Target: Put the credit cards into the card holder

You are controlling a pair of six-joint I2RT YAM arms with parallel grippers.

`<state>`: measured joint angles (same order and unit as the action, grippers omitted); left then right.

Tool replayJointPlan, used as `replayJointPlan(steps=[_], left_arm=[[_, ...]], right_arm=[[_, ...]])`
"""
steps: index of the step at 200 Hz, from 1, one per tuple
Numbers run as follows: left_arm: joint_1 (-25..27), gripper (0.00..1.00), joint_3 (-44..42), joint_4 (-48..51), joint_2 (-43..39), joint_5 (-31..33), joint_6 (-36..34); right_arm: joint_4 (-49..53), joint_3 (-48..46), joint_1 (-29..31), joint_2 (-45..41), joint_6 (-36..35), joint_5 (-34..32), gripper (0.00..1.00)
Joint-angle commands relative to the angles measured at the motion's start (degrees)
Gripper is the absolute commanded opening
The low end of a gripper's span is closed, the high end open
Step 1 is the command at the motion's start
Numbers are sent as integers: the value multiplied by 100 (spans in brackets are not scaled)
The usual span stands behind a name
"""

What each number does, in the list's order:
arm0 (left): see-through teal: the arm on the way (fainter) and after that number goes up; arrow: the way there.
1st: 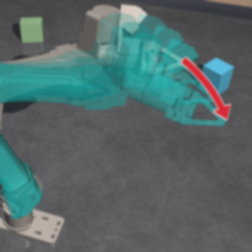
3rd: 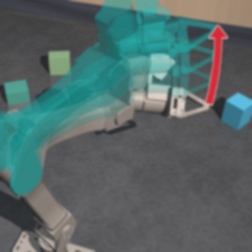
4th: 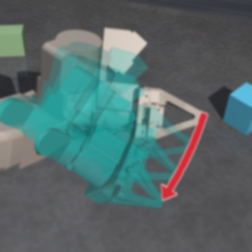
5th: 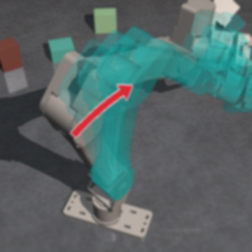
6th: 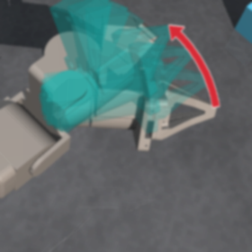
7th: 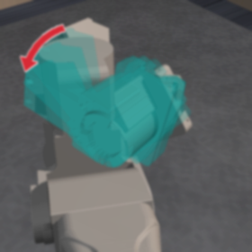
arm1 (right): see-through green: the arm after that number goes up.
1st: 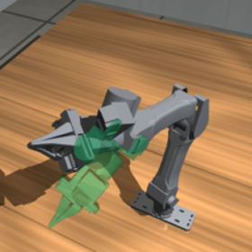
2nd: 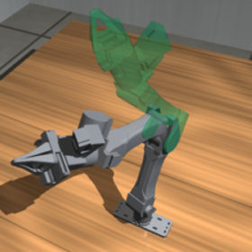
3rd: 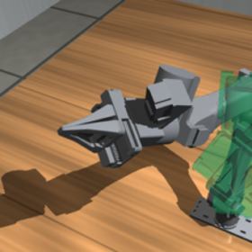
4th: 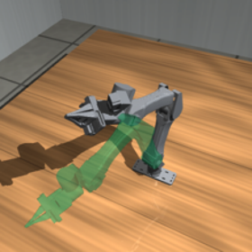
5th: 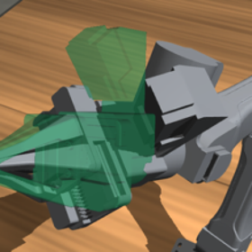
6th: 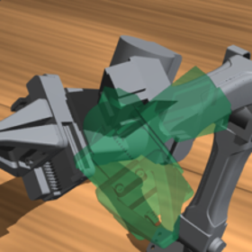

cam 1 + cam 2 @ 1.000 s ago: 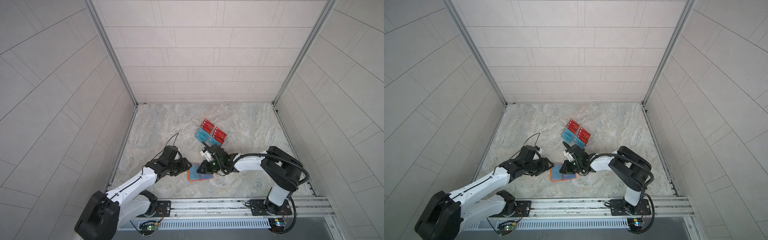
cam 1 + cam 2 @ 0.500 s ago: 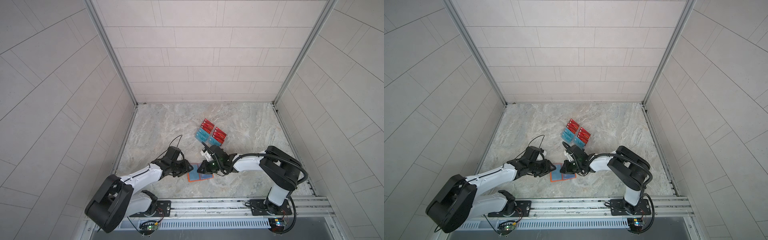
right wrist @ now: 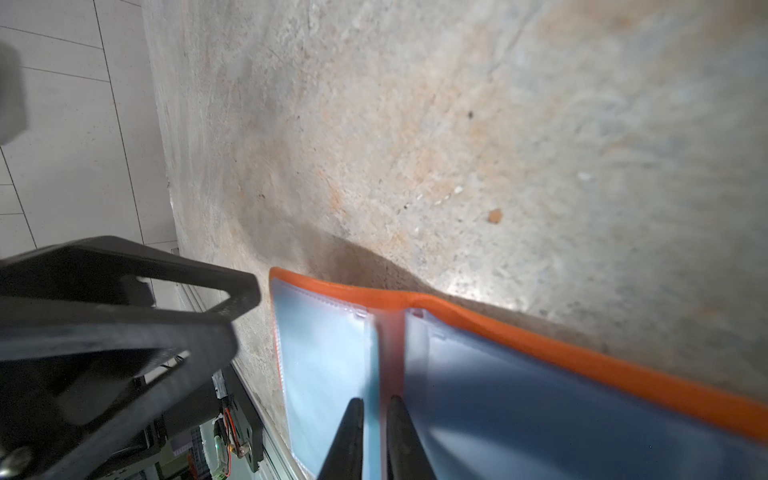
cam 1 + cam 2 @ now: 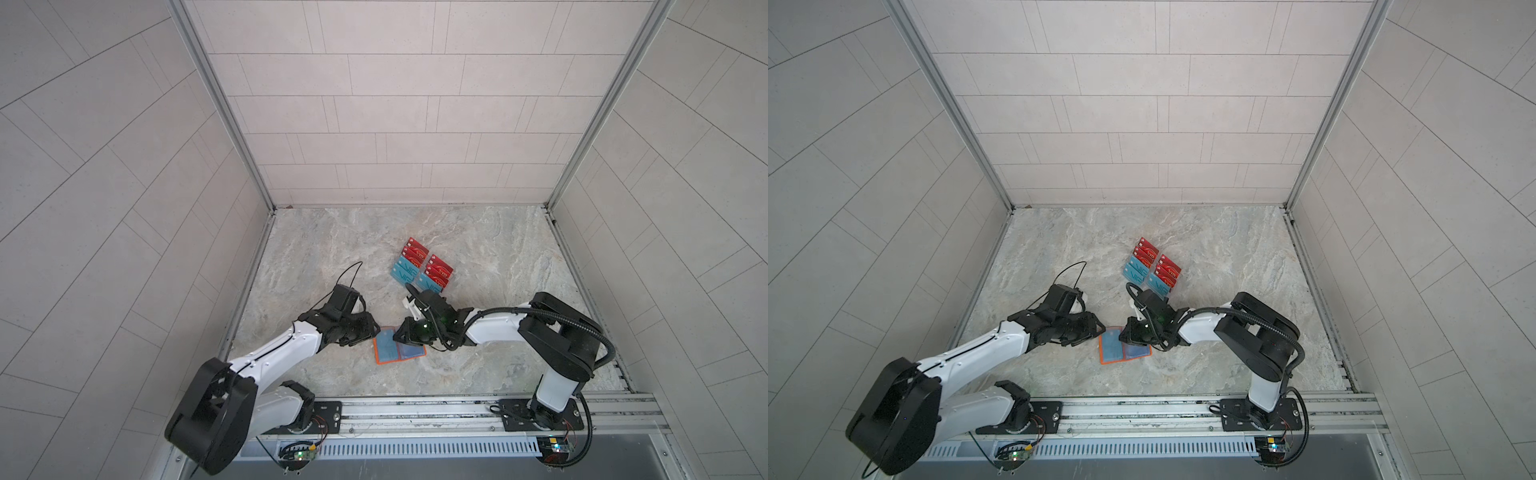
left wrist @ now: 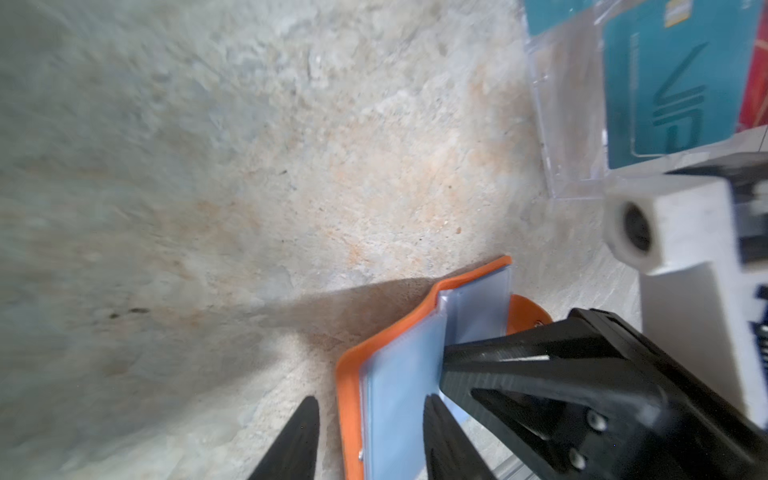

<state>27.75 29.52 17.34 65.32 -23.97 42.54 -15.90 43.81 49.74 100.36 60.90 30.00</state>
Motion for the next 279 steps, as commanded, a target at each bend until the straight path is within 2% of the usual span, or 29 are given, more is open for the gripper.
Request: replayJointPlan(steps=[1, 19, 37, 64, 87, 112, 155, 223, 279], left_arm=[[60, 45, 102, 499, -294, 139, 62], [542, 45, 172, 350, -396, 180, 385], [917, 41, 204, 203, -406, 430, 764], [1207, 37, 68, -111, -290, 595, 1067], [1366, 35, -149, -485, -100, 556, 1220], [1382, 32, -264, -594, 93, 628, 1179], [1378, 32, -310, -516, 263, 697, 1006], [1382, 33, -394, -477, 209, 814, 869], [1380, 33, -535, -534, 208, 852, 855]], right_arm=[[430, 235, 45, -319, -193, -183, 16], [1122, 569, 28, -446, -632, -340, 17], [1308, 719, -78, -587, -813, -342, 17], [2029, 1161, -272, -675, -1360, -340, 18], [2474, 1471, -516, -677, -1789, -324, 25], [3201, 2222, -783, -439, -2498, -438, 36], [4503, 4026, -1017, 488, -3515, -754, 44], [5745, 6116, -1235, 1948, -4433, -1525, 42], [6327, 7004, -1395, 2665, -4853, -1841, 43]])
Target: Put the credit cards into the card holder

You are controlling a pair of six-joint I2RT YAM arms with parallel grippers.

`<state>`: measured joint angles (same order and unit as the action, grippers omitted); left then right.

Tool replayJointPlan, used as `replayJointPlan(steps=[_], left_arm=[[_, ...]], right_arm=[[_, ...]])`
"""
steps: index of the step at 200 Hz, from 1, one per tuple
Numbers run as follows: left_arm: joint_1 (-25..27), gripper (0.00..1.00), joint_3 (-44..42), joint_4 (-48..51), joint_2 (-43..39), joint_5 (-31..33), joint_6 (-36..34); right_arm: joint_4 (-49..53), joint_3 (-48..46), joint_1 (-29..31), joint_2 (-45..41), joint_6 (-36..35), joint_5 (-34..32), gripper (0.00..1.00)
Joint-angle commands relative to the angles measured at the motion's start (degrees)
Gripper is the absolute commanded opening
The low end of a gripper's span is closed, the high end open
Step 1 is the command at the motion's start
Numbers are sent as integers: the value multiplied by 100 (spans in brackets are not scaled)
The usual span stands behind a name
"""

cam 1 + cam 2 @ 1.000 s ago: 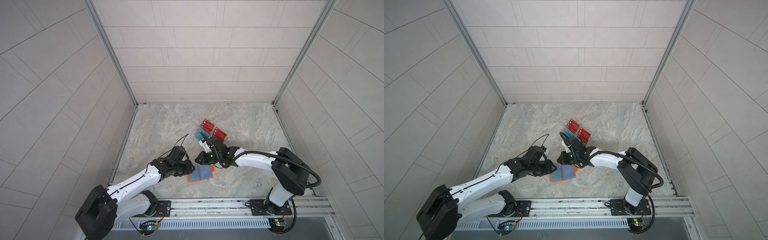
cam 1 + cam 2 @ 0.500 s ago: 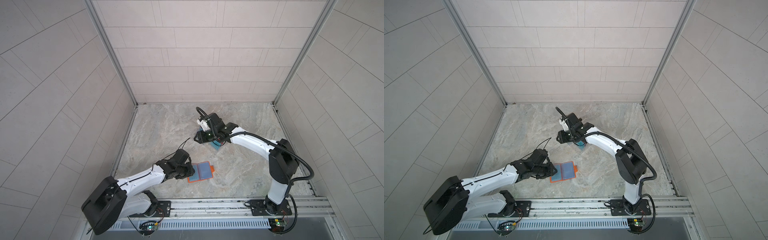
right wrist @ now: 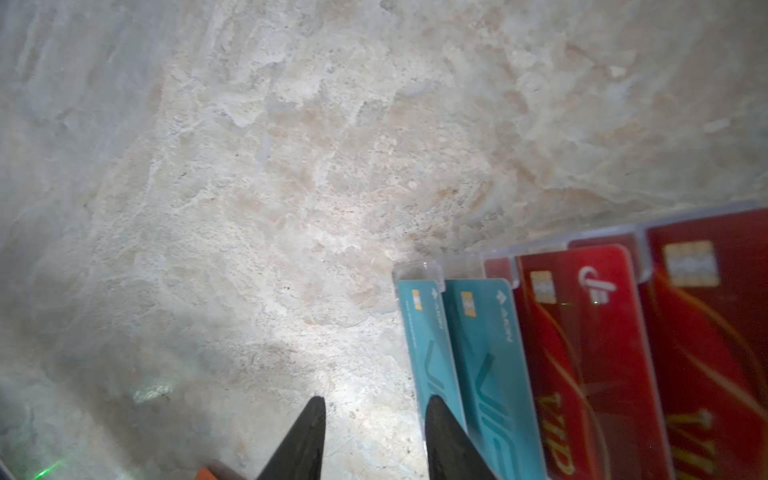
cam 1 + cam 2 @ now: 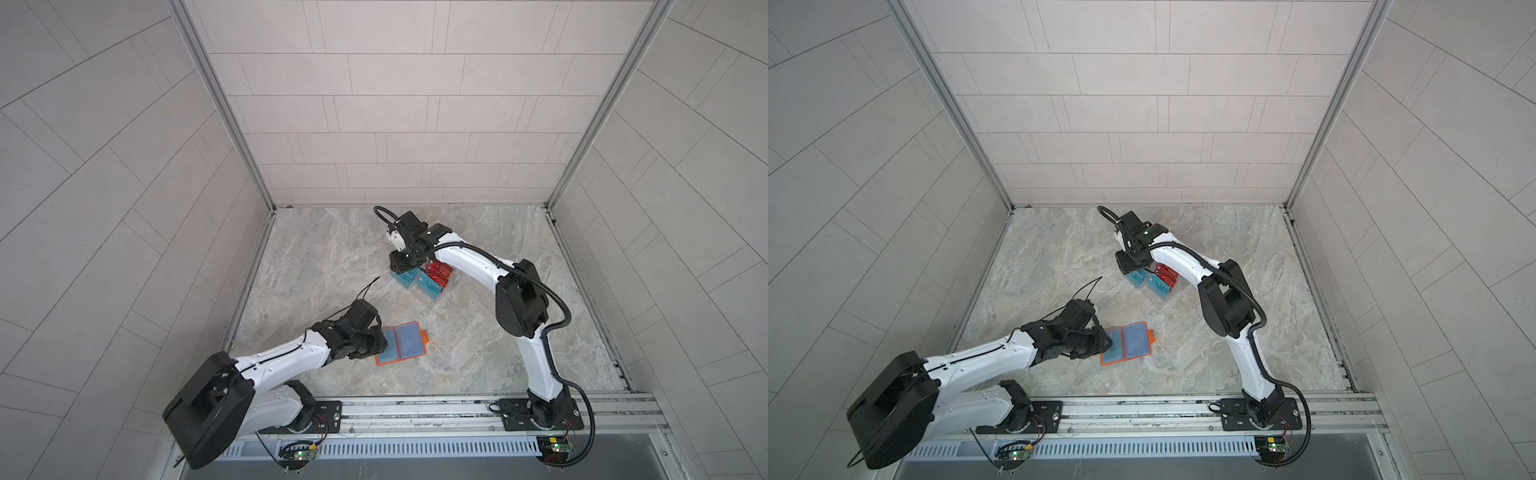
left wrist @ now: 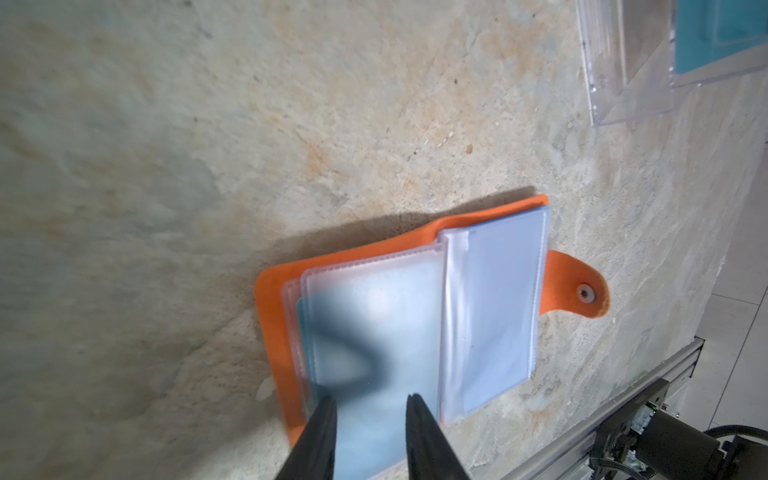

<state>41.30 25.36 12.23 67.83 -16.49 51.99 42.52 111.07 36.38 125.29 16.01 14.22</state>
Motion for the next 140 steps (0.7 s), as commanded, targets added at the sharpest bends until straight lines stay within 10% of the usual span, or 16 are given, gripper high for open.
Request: replayJointPlan(steps=[1, 140], left_arm=[[26, 33, -119, -25, -43, 103, -90], [27, 35, -76, 23, 11, 102, -171]], right_arm=[[485, 281, -60, 180, -367, -267, 43], [871, 887, -35, 801, -658, -297, 41]])
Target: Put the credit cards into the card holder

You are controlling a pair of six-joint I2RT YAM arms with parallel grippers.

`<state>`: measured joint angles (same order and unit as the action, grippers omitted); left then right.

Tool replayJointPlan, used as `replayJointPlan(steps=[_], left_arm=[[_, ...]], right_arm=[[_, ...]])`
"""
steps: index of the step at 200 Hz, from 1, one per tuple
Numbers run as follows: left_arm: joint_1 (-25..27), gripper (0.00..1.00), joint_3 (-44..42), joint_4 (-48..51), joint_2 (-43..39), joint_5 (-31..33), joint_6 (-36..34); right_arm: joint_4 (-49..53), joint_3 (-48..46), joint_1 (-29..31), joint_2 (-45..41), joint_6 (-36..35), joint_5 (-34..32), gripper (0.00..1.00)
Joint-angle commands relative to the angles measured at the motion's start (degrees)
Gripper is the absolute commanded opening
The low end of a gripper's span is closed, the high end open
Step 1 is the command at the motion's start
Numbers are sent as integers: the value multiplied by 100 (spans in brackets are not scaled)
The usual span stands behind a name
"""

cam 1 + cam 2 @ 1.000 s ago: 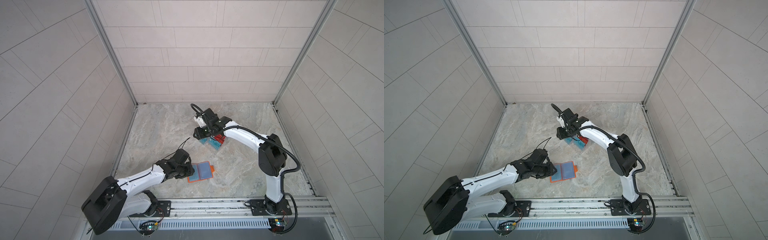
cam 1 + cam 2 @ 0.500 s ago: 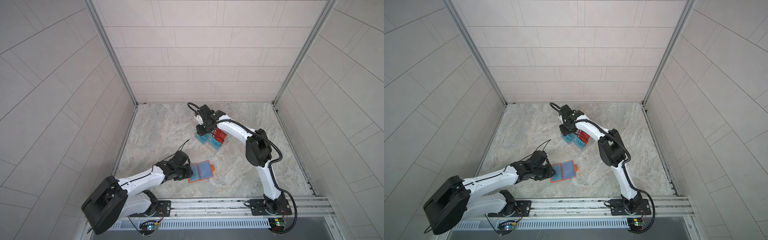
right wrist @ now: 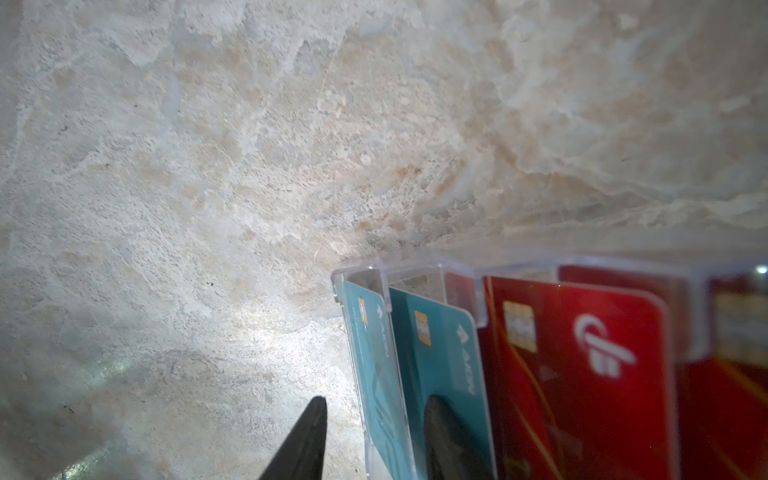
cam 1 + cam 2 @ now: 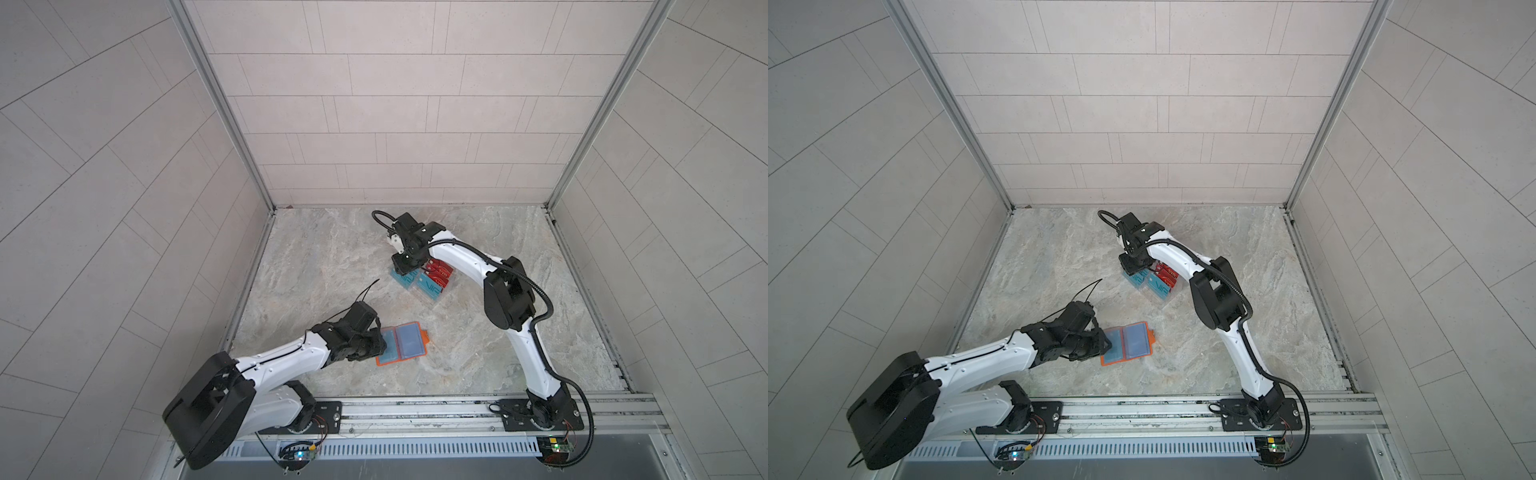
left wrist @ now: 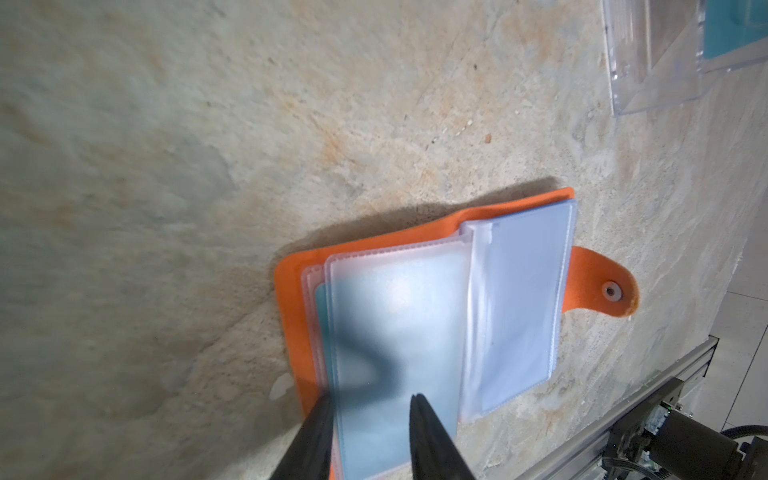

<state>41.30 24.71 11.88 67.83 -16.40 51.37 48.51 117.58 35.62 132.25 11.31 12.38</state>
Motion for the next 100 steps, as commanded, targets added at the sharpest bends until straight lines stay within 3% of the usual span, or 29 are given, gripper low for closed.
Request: replayJointPlan(steps=[1, 65, 100], left_arm=[[27, 35, -6, 59, 11, 93, -110], [25, 36, 23, 103, 2, 98, -129], [27, 36, 42, 87, 6, 77, -129]], right_arm=[[277, 237, 51, 107, -185, -122, 41], [391, 386, 105, 211, -259, -90, 39], [469, 406, 117, 234, -390, -389, 42]])
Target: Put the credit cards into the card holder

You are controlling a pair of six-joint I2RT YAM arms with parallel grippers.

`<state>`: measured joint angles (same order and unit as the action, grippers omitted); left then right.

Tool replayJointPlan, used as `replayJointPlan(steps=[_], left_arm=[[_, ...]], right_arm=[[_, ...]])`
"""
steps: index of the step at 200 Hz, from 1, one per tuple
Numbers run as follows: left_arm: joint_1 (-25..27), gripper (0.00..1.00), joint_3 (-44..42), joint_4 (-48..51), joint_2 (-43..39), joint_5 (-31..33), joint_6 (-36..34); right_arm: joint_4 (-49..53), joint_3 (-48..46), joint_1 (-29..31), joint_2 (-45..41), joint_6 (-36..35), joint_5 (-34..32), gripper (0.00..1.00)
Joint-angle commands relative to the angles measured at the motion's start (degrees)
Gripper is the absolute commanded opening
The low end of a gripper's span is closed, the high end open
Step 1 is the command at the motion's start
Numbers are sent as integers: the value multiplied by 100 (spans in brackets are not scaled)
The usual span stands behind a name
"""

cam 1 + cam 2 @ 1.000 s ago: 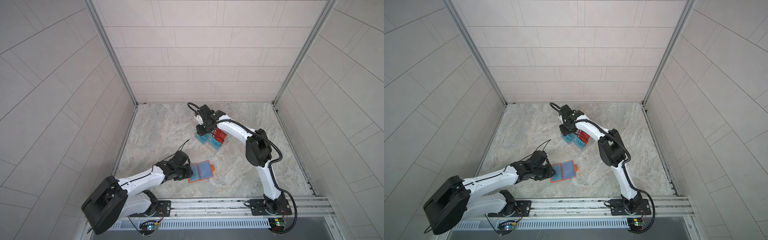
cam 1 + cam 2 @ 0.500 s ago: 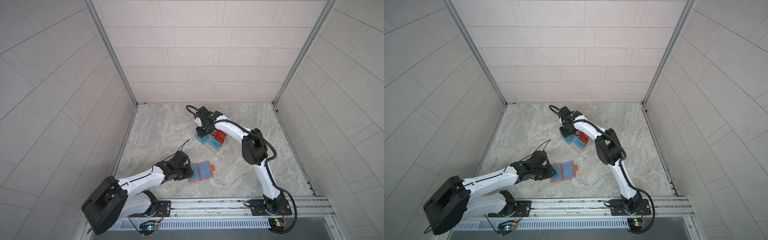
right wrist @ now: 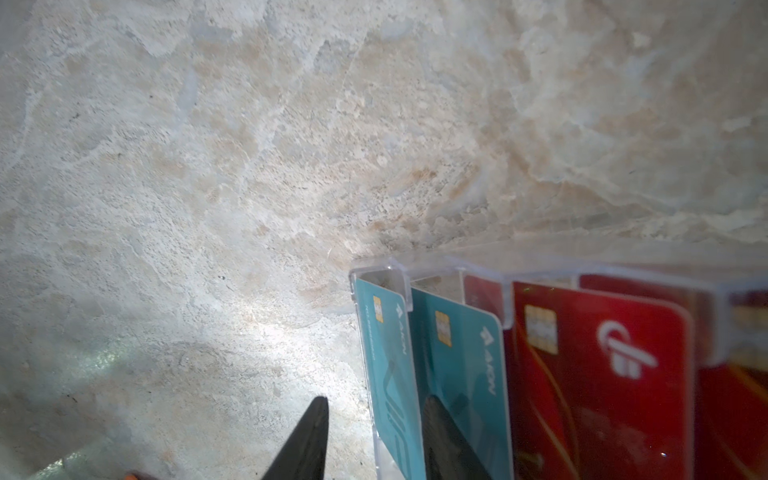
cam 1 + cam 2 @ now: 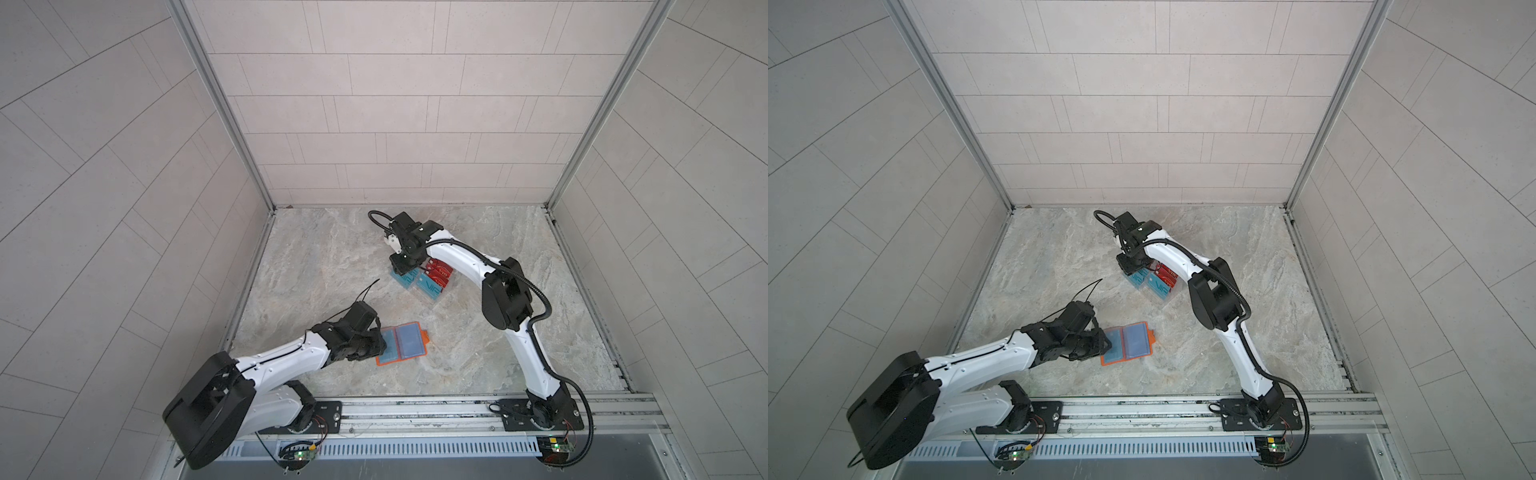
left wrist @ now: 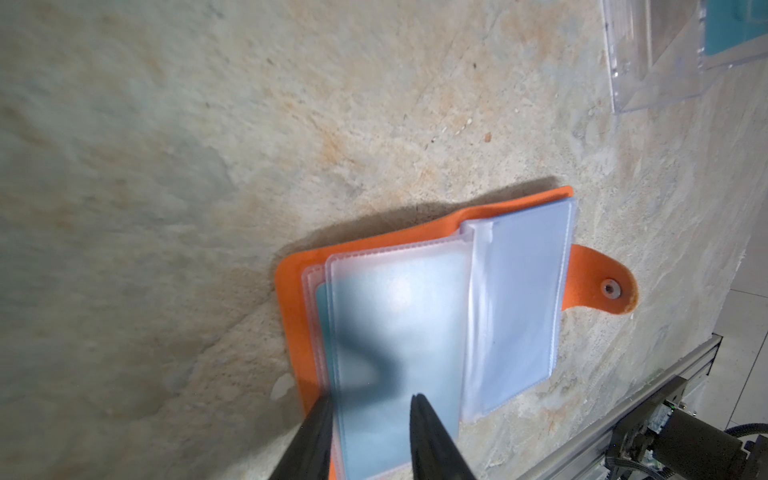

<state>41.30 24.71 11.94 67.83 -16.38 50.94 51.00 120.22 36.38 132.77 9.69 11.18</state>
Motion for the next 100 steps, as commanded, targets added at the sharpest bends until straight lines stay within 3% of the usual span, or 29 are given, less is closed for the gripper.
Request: replayJointPlan(steps=[1, 79, 100], left_arm=[[27, 36, 42, 80, 8, 79, -84], [27, 36, 77, 106, 37, 56, -102], [25, 36, 92, 133, 46, 65, -110]], right_arm=[[223, 142, 38, 184, -230, -281, 42], [285, 211, 102, 331, -293, -109, 41], [311, 247, 107, 298, -285, -151, 36]])
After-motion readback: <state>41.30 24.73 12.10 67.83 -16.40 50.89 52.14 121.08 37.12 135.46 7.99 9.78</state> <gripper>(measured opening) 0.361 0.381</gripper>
